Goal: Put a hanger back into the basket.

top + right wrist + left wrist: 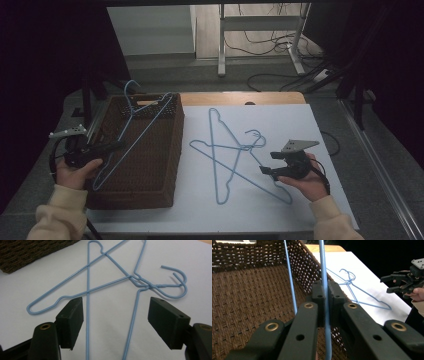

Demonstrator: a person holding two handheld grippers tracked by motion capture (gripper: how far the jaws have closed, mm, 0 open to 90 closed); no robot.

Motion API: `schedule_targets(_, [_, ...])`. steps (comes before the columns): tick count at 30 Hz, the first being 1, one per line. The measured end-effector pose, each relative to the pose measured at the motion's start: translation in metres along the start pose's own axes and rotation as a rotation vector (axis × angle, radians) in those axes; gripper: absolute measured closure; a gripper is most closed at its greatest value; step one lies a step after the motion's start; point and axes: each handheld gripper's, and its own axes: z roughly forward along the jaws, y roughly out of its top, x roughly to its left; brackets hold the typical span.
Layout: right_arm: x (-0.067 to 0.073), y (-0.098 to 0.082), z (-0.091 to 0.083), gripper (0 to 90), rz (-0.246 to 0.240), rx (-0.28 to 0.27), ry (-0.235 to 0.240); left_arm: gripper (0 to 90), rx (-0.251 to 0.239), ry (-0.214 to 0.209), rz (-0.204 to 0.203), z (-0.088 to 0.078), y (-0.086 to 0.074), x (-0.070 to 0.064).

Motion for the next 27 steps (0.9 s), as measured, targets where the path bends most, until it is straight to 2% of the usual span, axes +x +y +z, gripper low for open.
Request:
schedule_targets(4, [0.000,0.000,0.000,28.8,-0.002,0.001,-0.001,85.9,0.027,-0.005,0.008,0.001,-0.003,0.004])
schedule_targets(12, [0.000,0.000,0.001,28.8,-0.003,0.003,0.000,85.9,0.081,-0.005,-0.004,0.013,-0.005,0.015])
schedule_targets(17, [-0.001,0.000,0.001,28.7,-0.003,0.004,0.002,85.8,0.115,0.012,-0.003,0.019,-0.006,0.020])
schedule_targets(24, [-0.001,0.000,0.001,28.6,-0.003,0.006,0.003,85.8,0.157,0.040,-0.020,0.025,-0.011,0.031])
schedule_targets(27, [0.000,0.000,0.001,28.6,-0.004,0.006,0.004,85.4,0.166,0.040,-0.042,0.027,-0.012,0.037])
